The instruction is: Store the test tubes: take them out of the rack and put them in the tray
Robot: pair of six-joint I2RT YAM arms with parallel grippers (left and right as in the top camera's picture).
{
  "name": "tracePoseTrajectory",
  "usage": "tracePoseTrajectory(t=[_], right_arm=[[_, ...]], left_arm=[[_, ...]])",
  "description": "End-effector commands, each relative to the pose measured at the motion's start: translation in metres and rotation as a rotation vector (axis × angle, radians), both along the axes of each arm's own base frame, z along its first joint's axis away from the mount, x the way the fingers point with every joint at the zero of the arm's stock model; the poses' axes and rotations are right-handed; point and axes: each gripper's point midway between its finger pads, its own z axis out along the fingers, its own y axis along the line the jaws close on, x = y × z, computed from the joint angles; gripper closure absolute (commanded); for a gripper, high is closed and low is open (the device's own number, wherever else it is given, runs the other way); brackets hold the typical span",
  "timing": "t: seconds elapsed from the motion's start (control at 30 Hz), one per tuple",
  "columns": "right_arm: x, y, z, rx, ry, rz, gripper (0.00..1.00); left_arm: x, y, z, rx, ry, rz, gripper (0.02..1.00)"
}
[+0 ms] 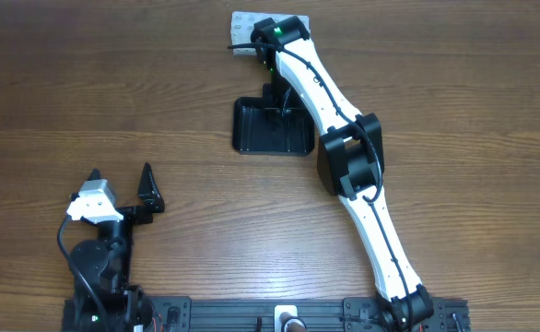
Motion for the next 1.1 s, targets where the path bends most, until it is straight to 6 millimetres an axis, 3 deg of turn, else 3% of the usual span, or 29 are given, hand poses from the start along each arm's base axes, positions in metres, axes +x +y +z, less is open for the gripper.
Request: tracePoseTrajectory(t=[0.03, 0.3, 0.5, 0.67, 0.77, 0.87, 1.0, 1.1], right_arm=[[0.002, 0.010, 0.056, 0.055, -0.094, 0.010, 0.581], [-0.012, 0.000, 0.147, 0.104, -0.216, 0.017, 0.402], [-0.019, -0.009, 0.208, 0.168, -0.342, 0.209, 0.224], [-0.036, -0.028, 0.258, 0.195, -0.442, 0.232, 0.088], [-0.061, -0.049, 0.272, 0.189, -0.442, 0.210, 0.031], [-0.099, -0.076, 0.275, 0.167, -0.407, 0.181, 0.007], [-0.153, -0.127, 0.268, 0.074, -0.382, 0.124, 0.009], [-0.180, -0.170, 0.261, -0.024, -0.455, 0.058, 0.007]], left_arm=[[0.000, -0.001, -0.002, 0.014, 0.003, -0.011, 0.020], [0.000, -0.001, -0.002, 0.014, 0.003, -0.010, 0.020], [0.000, -0.001, -0.002, 0.014, 0.003, -0.010, 0.020], [0.000, -0.001, -0.002, 0.014, 0.003, -0.010, 0.023], [0.000, -0.001, -0.002, 0.014, 0.003, -0.010, 0.020], [0.000, -0.001, -0.002, 0.014, 0.003, -0.010, 0.020], [0.000, -0.001, -0.002, 0.014, 0.003, -0.010, 0.020], [0.000, -0.001, -0.002, 0.014, 0.003, -0.010, 0.020]])
